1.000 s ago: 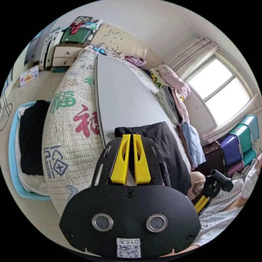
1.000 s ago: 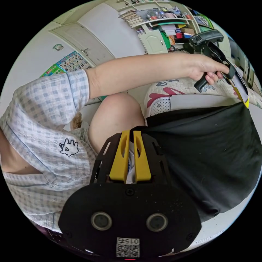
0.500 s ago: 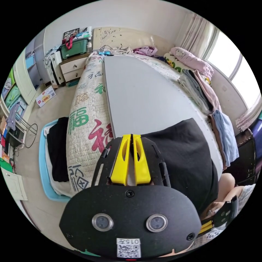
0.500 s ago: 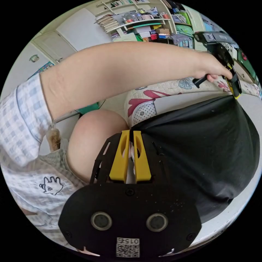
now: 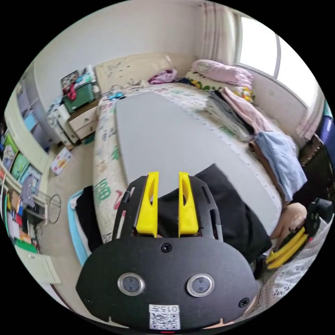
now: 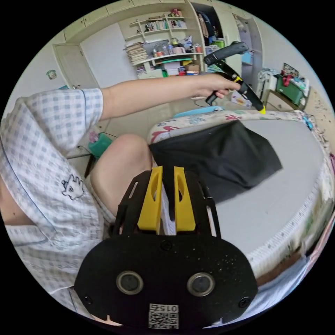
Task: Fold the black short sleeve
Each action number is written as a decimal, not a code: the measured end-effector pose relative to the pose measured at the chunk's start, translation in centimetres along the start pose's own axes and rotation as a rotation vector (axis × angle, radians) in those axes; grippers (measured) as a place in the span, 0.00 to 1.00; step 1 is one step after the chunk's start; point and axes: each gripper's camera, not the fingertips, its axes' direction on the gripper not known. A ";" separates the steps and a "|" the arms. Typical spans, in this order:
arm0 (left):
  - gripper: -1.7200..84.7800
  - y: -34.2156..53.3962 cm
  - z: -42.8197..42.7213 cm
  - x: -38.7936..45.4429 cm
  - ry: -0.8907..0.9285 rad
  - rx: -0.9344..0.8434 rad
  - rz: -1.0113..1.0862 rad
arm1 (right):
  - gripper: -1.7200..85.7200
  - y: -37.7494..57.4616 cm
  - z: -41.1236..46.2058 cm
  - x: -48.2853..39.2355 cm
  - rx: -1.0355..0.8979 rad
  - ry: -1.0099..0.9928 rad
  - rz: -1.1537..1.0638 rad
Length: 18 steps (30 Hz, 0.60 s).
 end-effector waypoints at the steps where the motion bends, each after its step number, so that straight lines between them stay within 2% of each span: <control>1: 0.15 -1.6 0.7 1.9 0.072 -0.010 0.034 | 0.10 1.5 -0.3 0.0 -0.006 0.070 0.017; 4: 0.16 -5.2 4.3 5.9 0.172 -0.076 0.066 | 0.11 4.6 0.3 0.0 -0.026 0.150 0.065; 7: 0.17 -7.5 8.7 8.4 0.217 -0.155 0.053 | 0.13 6.1 1.8 -0.9 -0.064 0.128 0.059; 11: 0.14 -8.6 12.9 10.6 0.174 -0.281 0.062 | 0.14 6.9 4.0 -3.4 -0.085 0.226 0.010; 15: 0.11 -8.7 13.8 11.5 0.161 -0.314 0.077 | 0.12 6.5 5.9 -4.7 -0.124 0.335 -0.038; 18: 0.07 -8.9 13.8 11.8 0.153 -0.321 0.082 | 0.07 6.3 7.0 -5.4 -0.181 0.442 -0.074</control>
